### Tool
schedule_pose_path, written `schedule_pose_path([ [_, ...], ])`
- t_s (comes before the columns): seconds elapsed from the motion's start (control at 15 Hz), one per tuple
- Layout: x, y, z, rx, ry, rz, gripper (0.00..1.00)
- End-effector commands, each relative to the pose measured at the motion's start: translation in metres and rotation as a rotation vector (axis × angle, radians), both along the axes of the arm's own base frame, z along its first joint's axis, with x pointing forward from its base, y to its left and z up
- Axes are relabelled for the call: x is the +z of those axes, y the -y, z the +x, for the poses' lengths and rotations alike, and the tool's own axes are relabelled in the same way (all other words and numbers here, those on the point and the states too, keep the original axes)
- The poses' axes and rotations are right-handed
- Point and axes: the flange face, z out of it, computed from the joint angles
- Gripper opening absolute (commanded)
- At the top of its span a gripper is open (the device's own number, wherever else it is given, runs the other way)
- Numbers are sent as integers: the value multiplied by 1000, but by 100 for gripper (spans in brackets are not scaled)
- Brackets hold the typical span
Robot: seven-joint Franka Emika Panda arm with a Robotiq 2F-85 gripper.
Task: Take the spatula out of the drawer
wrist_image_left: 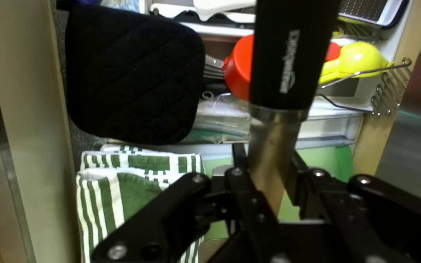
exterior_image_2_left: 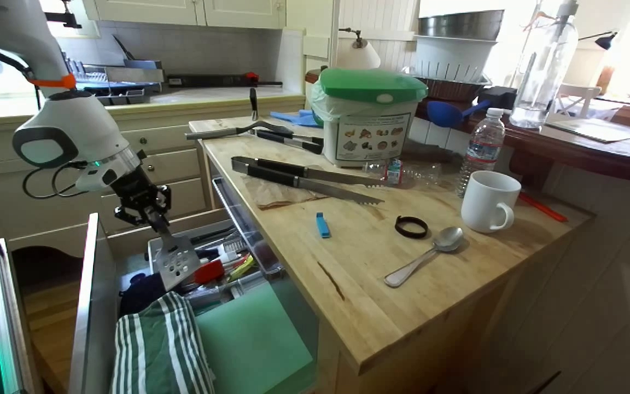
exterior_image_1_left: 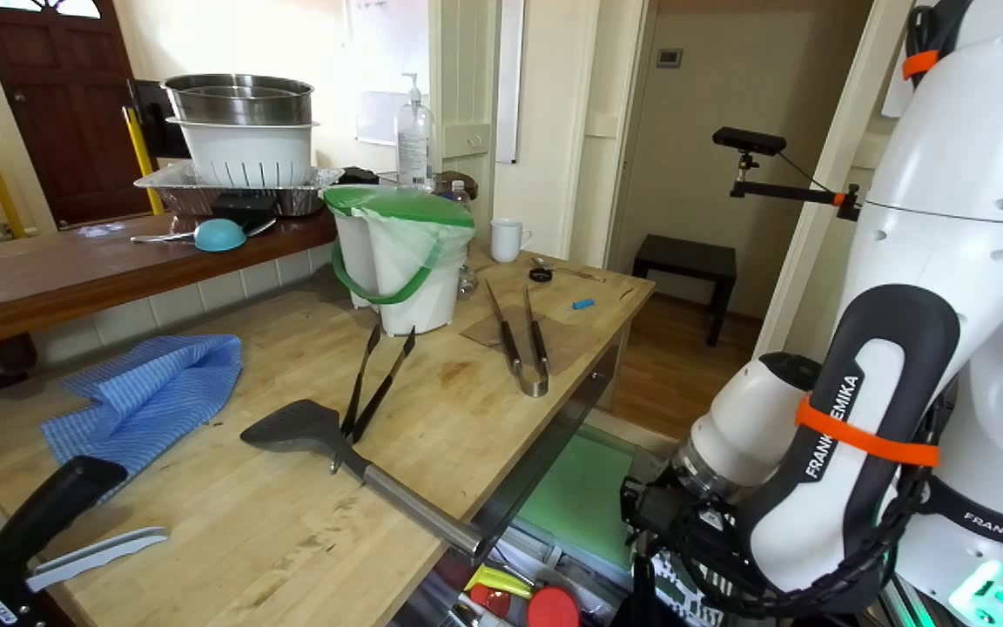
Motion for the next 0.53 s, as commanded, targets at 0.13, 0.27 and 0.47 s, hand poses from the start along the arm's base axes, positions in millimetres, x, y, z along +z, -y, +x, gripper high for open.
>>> schedule_pose_path([
  [0.13, -3, 17, -16, 63, -63, -69, 7],
  [0.27, -7, 17, -21, 76, -79, -75, 28],
  [0.47, -7, 18, -18, 64, -79, -63, 28],
])
